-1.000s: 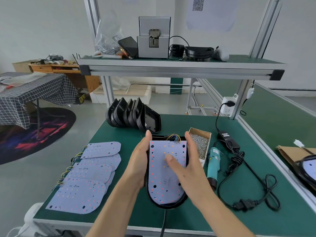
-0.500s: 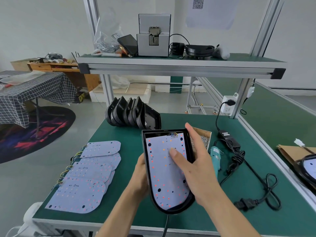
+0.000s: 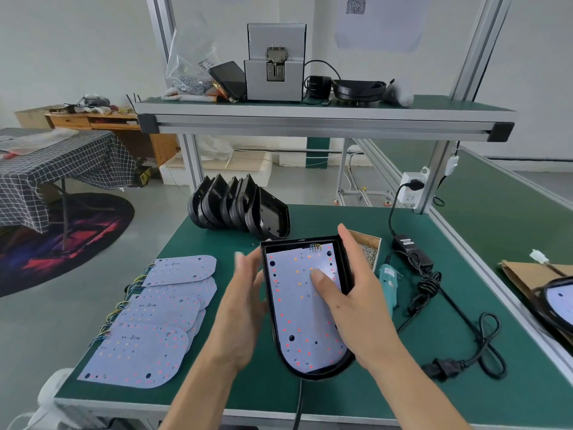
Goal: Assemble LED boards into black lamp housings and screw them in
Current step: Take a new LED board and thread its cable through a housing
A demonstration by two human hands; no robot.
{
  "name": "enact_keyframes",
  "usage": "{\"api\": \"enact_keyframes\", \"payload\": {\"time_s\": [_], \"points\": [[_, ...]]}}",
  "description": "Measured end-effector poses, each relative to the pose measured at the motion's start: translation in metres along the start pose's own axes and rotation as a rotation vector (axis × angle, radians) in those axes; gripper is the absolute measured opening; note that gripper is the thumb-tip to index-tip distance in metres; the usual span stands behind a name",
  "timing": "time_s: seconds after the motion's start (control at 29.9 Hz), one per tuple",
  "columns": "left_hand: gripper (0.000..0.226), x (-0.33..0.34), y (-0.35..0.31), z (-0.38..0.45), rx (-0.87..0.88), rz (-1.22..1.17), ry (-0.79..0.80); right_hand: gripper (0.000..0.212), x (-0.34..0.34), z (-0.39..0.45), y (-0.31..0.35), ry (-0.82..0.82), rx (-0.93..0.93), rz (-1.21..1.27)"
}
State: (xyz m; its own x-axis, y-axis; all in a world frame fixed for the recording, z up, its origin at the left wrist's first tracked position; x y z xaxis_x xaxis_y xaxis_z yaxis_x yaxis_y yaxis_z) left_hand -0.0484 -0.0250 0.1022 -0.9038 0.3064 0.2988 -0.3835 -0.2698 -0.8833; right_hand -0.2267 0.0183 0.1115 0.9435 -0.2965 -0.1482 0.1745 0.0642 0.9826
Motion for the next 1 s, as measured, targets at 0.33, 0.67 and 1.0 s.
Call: {"api": "enact_keyframes", "payload": {"time_s": [0.33, 0.67, 1.0], "points": [[0.024, 0.013, -0.001, -0.002, 0.085, 0.212, -0.081, 0.071, 0.006, -0.001, 0.007, 0.041, 0.016, -0.107], [0.021, 0.017, -0.005, 0.0, 0.029, 0.205, -0.123, 0.016, 0.008, 0.003, 0.011, 0.13, -0.004, 0.023], [0.01, 0.022, -0.008, -0.003, 0.051, 0.355, -0.19, 0.01, 0.004, 0.003, 0.011, 0.12, 0.046, 0.048]]}}
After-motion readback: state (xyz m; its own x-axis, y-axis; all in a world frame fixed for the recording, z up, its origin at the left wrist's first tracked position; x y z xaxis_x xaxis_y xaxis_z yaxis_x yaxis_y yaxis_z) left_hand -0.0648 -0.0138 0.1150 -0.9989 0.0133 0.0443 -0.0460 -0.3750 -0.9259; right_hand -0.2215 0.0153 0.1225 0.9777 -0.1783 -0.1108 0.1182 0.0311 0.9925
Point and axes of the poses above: each hand's wrist, its own z-axis towards the middle knuckle, its own x-axis out of the palm, y = z × x, the point moved 3 cm from there along z, towards the middle knuckle, and after that the axes turned 13 degrees about x, right-handed, at the moved point
